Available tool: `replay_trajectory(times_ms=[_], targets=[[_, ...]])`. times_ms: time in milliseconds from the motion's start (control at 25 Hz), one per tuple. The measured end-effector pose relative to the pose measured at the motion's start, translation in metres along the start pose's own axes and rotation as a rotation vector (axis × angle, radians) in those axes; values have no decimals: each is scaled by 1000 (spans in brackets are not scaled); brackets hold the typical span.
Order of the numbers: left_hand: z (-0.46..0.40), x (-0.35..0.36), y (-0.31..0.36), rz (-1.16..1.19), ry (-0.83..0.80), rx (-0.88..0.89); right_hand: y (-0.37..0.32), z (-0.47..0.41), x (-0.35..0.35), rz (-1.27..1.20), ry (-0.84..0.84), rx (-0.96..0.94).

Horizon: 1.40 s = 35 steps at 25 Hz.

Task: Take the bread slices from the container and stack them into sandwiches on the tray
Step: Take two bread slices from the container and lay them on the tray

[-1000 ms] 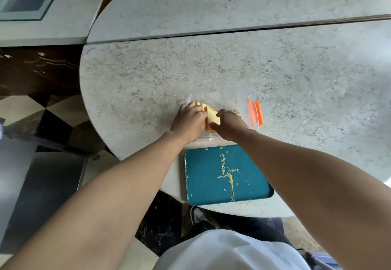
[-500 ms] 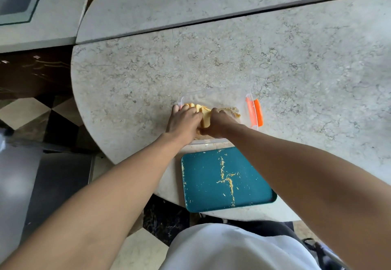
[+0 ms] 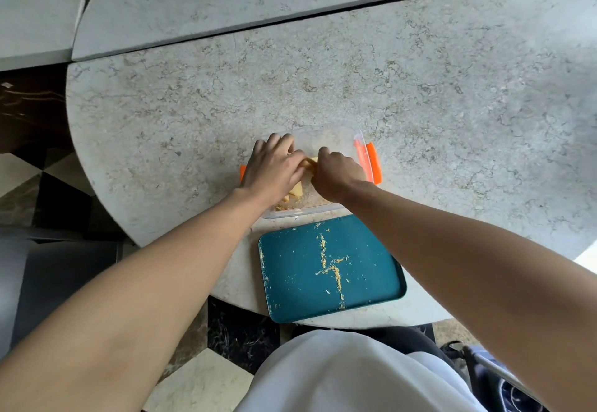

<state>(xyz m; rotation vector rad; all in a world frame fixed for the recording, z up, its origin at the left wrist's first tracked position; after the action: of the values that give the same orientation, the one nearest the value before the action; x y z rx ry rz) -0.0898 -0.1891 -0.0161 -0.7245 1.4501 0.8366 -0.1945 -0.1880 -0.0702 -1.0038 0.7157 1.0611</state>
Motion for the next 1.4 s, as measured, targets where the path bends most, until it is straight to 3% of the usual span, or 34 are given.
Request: replay_trajectory(times_ms=[200,400,680,840,1080,1400], targets=[[-11,12,6,77,-49,59,-3,-2,-4,68,33,-68],[-15,16,-3,177,-58,-11,-2,1,-9,86,38,-114],[-6,-11,-1,322,12,82,-4,12,-31,-11,92,-95],[18,-37,-16,457,122,6,12,28,-51,-217,159,-25],[85,-58,-42,685,268,-267,39,80,-70,-641,286,-44],[196,-56,7,1094,454,-472,72,154,-54,-1007,181,26]])
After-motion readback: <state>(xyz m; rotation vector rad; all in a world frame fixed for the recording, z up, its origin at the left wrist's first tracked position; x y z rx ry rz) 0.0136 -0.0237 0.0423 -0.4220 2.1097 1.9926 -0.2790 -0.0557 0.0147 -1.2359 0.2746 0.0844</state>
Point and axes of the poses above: each hand's wrist, its own z-axis away from the middle knuckle, its own x-axis out of the palm, y = z × x, the point moved 9 cm from there along -z, towards the middle knuckle, and after that the axes turned 4 degrees about x, right-handed, at the moved point
